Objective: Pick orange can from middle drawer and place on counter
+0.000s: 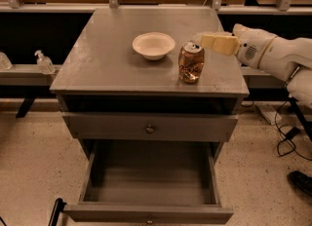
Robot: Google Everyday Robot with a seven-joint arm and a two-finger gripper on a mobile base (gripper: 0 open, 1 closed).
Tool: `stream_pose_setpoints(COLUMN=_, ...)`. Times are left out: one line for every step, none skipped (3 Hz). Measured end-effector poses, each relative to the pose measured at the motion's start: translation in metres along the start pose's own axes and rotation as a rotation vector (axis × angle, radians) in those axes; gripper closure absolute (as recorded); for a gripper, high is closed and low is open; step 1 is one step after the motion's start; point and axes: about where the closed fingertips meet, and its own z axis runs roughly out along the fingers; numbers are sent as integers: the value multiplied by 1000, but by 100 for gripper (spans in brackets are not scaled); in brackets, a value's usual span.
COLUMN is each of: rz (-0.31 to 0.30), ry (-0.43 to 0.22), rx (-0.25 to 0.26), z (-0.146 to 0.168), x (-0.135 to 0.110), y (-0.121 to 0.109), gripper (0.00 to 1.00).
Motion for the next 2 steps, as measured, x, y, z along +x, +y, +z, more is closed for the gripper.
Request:
stream_pose_setpoints(rz=41, ry=27, rx=-92, z=-21, x=13, y=10, gripper=0)
stream_pose_setpoints(rz=50, ry=29, rx=-122, z=-24, x=15, y=15, gripper=0)
